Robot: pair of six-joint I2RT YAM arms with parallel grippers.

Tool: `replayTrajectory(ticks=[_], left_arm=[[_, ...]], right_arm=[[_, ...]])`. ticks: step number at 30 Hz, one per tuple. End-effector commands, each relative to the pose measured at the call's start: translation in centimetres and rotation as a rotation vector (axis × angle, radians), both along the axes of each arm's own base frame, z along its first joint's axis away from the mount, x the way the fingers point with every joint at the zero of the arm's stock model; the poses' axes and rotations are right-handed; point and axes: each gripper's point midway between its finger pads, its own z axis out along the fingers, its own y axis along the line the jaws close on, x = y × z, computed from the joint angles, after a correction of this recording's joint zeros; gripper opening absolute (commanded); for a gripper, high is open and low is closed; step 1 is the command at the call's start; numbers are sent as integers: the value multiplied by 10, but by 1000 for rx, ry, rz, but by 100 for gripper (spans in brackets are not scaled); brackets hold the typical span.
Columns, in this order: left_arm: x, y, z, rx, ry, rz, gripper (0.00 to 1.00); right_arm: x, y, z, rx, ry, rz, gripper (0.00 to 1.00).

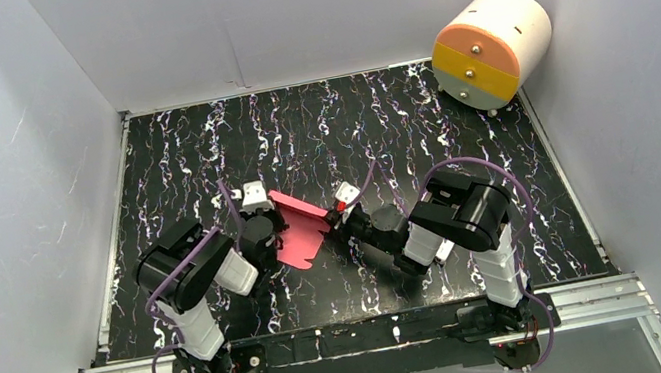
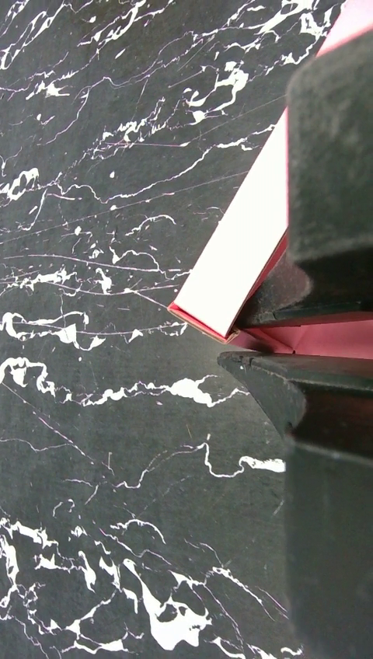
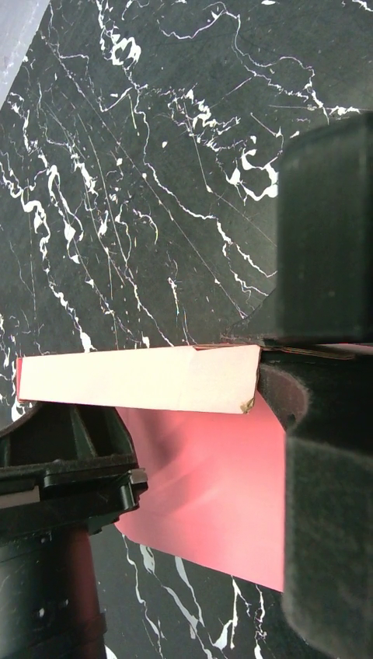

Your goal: Fold the paper box

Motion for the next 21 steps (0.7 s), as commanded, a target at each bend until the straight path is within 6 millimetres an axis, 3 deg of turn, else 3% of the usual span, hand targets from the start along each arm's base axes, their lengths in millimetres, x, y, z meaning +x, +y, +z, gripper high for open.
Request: replayTrajectory(ticks=[1,7,13,21], left_arm=[[-1,10,24,-34,-56,11,18],[-11,12,35,-41,-74,-17,35],[-31,22,35,-78,-42,-18,43],[-52,36,44,-100,5,0,50]], right_arm=[[-4,6,23,52,-62,24,13],[2,2,29,40,-84,-7,23],[2,-4,33,37,-92,-25,42],[-4,-7,35,20,-64,-11,56]])
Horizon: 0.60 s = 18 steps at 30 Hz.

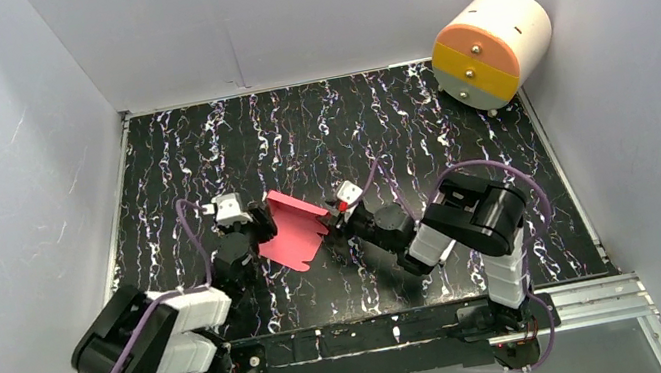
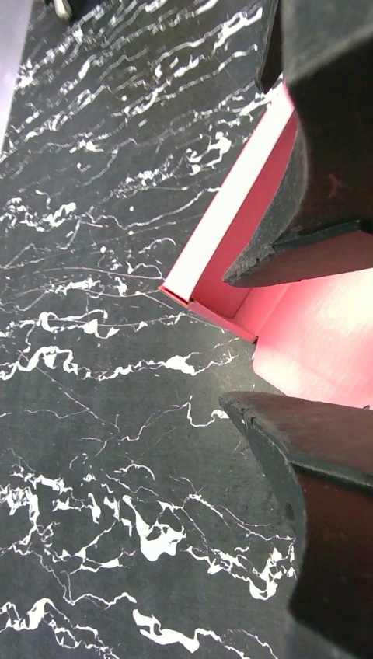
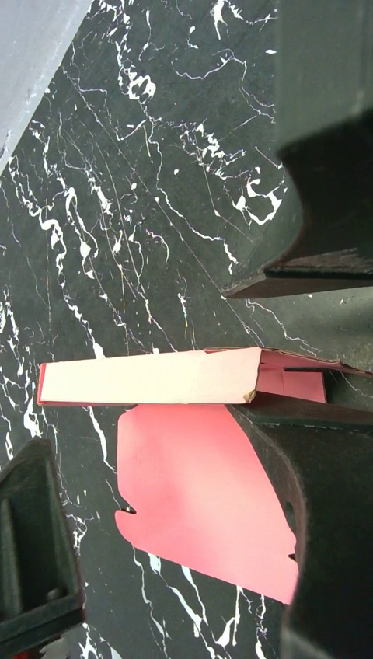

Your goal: Fold the paper box

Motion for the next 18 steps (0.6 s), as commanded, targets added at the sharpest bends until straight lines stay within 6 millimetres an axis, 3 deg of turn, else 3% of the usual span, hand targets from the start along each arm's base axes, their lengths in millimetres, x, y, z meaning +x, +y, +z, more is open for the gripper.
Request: replayTrajectory(ticks=[1,7,18], left_arm=[[-11,6,3,-22,41,5,51],[-34,-9,-3,-151,190,-67,53],[-66,-57,20,-458,401,-232,57]], right_arm=[[-6,-2,19,35,-11,10,57],[-21,-16,17,7,62,20,63],[-43,-47,22,-69,232,-24,65]])
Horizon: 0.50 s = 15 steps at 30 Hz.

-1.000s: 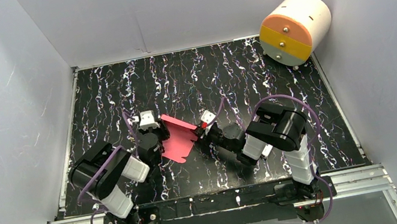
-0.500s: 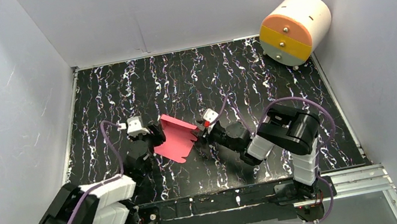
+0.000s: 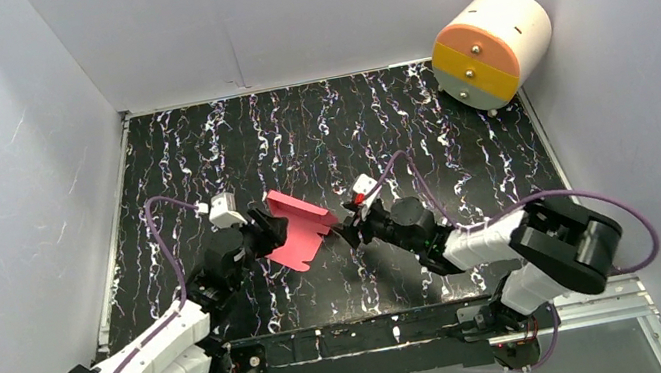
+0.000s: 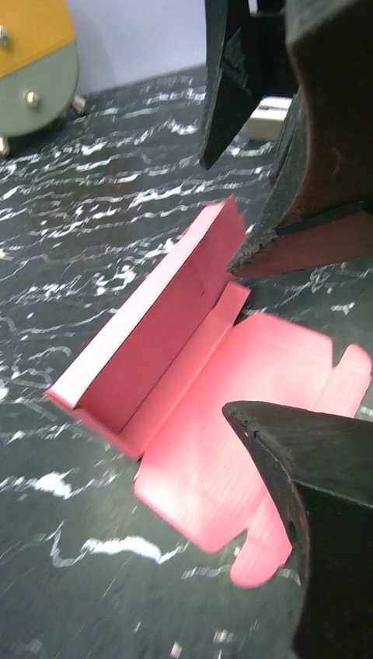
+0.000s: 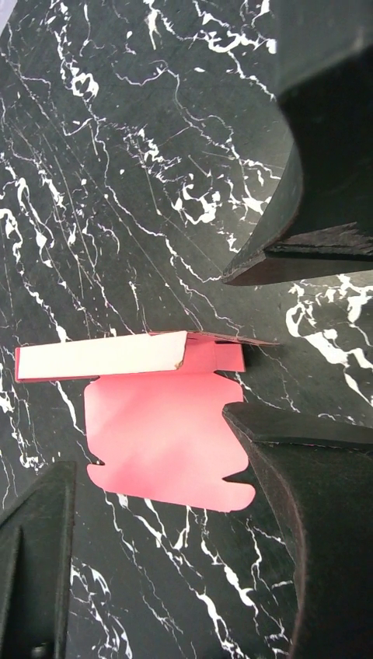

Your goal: Fold the paper box

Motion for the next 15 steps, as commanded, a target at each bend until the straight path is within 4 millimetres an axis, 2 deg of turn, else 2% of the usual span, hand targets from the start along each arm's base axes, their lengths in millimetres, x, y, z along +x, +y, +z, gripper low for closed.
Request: replayTrajectory(ticks=[1,4,8,11,15], left_arm=[[-17,-29,5,-184,144,-85,57],[-22,-51,14,-297,188,-157,58],[-18,-71,27,-383,222,-199,58],[-11,-75,34,-426,223,-179,58],[-1,-79,40,-454,216,-150,58]], right_arm=[[-8,-13,-4,-36,84,-36,65],[-6,-19,-1,-46,93,-70,65],[4,-27,-1,-46,97,-152,63],[10,-29,-2,-25,107,-193,60],[10,-21,5,20,102,-171,59]])
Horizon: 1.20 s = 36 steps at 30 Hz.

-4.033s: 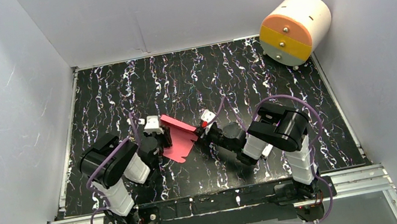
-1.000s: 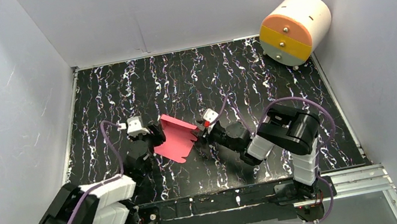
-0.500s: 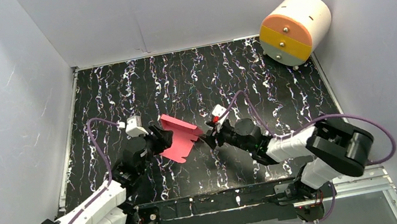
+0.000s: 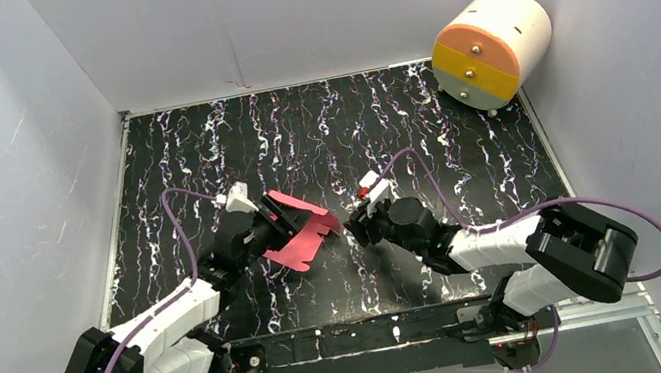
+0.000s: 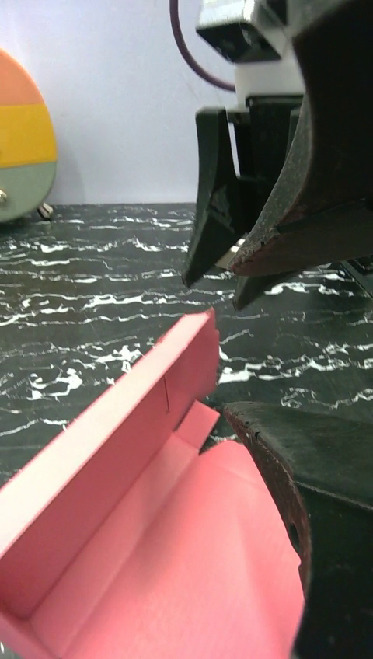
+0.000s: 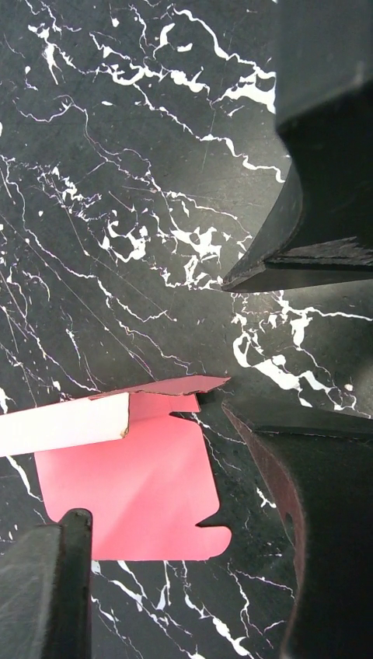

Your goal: Fold the paper box

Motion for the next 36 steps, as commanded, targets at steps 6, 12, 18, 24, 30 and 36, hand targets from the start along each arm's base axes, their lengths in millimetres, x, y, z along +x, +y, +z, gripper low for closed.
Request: replayTrajectory(ticks=[6,12,18,24,30,36], left_arm=[[20,-22,26,-114,2,10,56],[22,-33,23,-131,8,-19,48],[24,-39,18,-132,16,-28,41],[25,-45,15,-141,24,-44,34],[25,-51,12,-148,28,-53,29],[28,-51,10,-139,16,-35,23]], right_arm=[[4,25,30,148,-45,36,59],[1,33,26,172,-66,89,59],[7,42,23,180,-80,99,54],[10,49,19,190,-94,113,46],[13,55,14,196,-105,126,36],[12,58,12,200,-106,139,22]])
